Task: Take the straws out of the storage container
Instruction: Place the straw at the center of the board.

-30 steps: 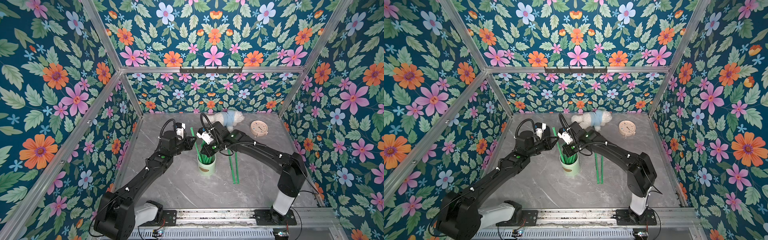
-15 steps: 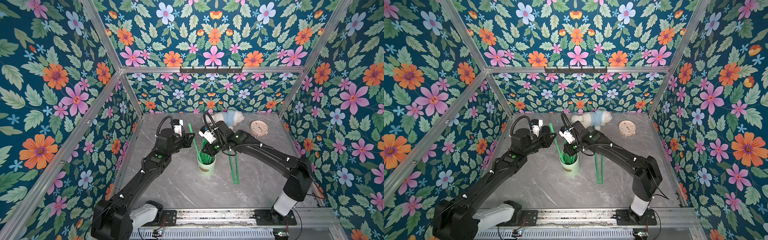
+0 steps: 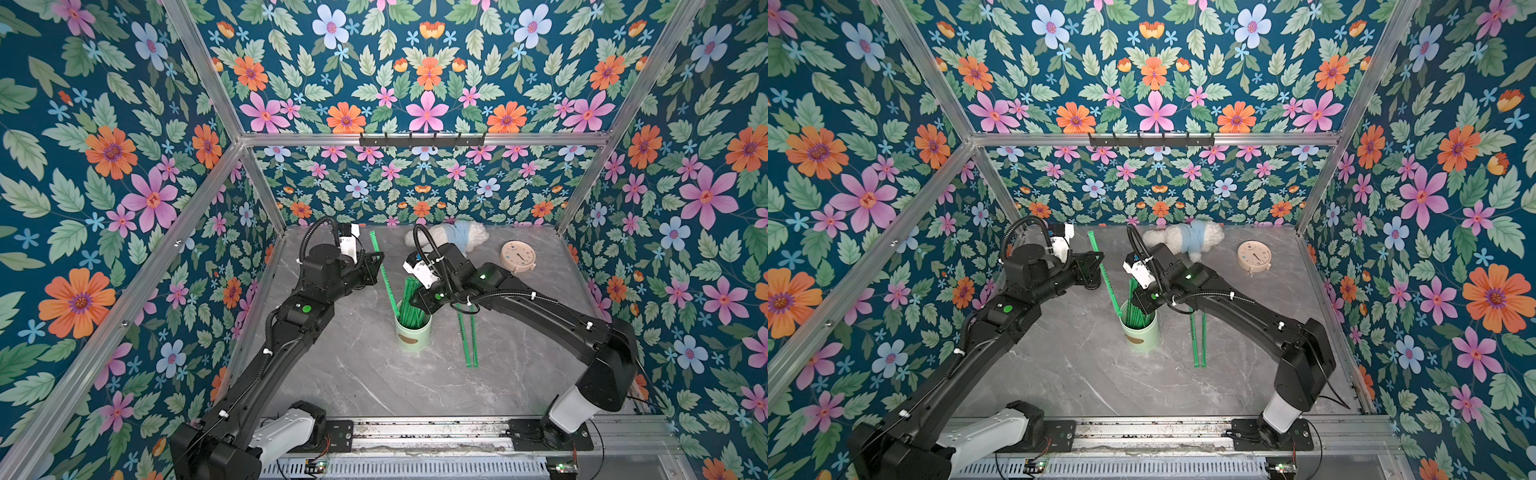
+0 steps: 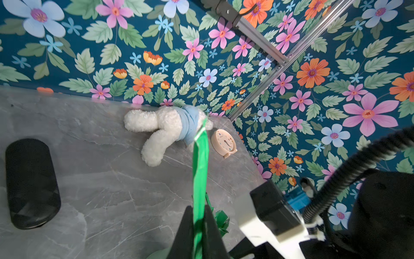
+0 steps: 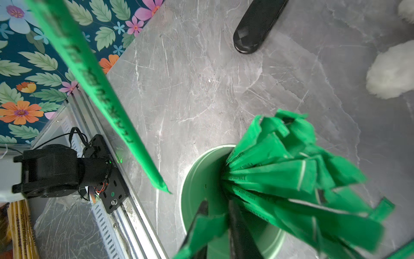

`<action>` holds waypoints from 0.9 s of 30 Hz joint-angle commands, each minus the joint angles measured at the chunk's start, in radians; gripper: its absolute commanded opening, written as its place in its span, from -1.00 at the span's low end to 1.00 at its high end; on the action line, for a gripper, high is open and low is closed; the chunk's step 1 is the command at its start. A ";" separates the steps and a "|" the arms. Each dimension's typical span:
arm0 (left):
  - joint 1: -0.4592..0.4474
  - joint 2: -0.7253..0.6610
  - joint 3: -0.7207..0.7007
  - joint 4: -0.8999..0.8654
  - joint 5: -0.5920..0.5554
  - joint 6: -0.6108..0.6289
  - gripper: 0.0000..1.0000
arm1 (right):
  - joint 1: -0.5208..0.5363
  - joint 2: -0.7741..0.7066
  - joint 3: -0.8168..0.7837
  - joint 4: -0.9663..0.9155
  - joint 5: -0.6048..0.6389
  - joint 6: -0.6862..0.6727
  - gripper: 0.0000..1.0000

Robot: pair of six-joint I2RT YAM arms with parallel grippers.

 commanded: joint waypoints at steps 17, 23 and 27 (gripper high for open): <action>0.002 0.106 0.083 -0.391 -0.233 0.095 -0.83 | 0.001 -0.006 -0.019 0.016 0.016 -0.024 -0.63; 0.002 0.192 -0.008 -0.359 -0.232 0.079 -0.86 | 0.001 -0.002 -0.023 0.016 0.024 -0.026 -0.58; 0.002 0.280 -0.030 -0.353 -0.214 0.079 -0.86 | 0.001 -0.009 -0.027 0.018 0.029 -0.028 -0.58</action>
